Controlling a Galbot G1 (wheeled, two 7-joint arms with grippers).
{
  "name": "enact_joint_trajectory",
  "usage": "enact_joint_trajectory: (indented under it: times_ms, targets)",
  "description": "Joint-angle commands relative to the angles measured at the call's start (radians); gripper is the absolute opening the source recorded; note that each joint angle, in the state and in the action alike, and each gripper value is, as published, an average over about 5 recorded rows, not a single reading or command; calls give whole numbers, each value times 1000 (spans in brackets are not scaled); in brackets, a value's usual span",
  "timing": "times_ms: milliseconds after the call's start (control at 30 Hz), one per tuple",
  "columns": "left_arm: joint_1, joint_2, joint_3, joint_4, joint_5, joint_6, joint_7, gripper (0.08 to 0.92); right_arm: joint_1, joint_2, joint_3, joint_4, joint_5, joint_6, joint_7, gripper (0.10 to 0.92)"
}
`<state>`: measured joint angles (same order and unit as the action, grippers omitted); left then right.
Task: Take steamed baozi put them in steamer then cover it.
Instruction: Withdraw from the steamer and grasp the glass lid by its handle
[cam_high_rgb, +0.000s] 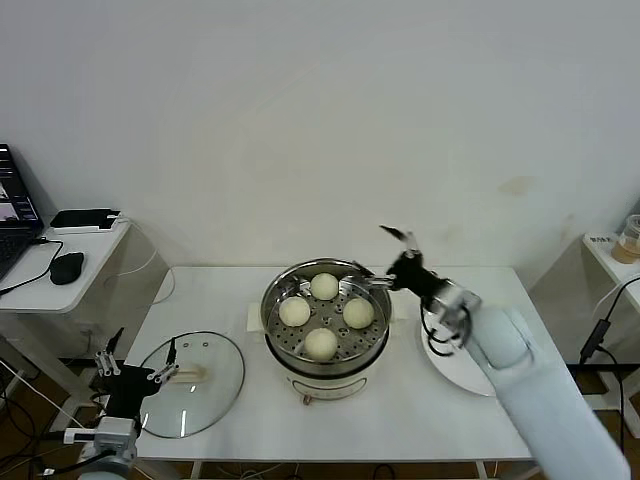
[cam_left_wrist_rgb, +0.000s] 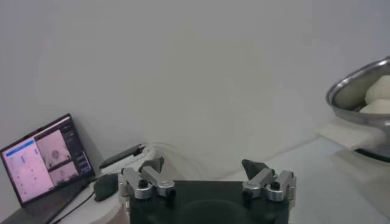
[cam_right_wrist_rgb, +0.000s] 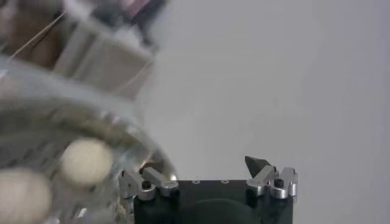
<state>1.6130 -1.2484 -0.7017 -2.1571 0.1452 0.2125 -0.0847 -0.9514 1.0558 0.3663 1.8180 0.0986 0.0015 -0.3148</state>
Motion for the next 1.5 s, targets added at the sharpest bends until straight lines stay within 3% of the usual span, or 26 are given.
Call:
enact_joint_trajectory:
  times_ms: [33, 233, 500, 1500]
  targets:
    - [-11, 35, 60, 162, 502, -124, -46, 823, -599, 322, 605, 59, 43, 220, 70, 823]
    - [37, 104, 53, 226, 934, -171, -49, 823, -675, 346, 706, 75, 33, 140, 94, 823]
    - [96, 176, 55, 264, 1157, -186, -48, 823, -715, 380, 740, 69, 14, 136, 108, 823]
    - [-217, 238, 239, 558, 1174, -175, -9, 823, -743, 431, 740, 98, -12, 137, 109, 823]
